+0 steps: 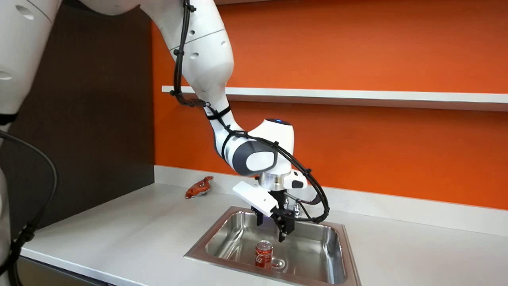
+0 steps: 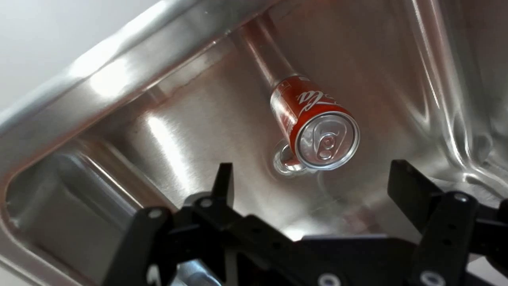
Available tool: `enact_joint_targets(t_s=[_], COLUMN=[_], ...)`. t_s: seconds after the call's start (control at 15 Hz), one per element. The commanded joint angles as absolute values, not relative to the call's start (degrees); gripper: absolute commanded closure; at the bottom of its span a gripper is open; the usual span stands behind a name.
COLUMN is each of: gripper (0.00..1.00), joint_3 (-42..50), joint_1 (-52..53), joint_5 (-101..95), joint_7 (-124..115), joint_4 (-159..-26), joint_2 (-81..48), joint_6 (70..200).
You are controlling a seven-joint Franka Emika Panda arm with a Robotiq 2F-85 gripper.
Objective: Remove the can from the sink
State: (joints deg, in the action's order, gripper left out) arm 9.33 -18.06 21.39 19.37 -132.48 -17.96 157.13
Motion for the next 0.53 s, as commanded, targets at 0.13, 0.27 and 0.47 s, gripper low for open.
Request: enact_joint_targets(t_s=[0.13, 0.27, 0.47], gripper=[0.0, 0.0, 0.0], joint_3=[4.71, 3.8, 2.95], joint_1=[-21.73, -22.04, -22.06], joint_5=[21.7, 21.16, 20.41], joint_7=[20.28, 19.82, 19.23], joint_4=[-127.1, -125.6, -123.94], joint_2=[-24.04, -25.84, -27.71], joint_6=[158.64, 158.9, 158.99])
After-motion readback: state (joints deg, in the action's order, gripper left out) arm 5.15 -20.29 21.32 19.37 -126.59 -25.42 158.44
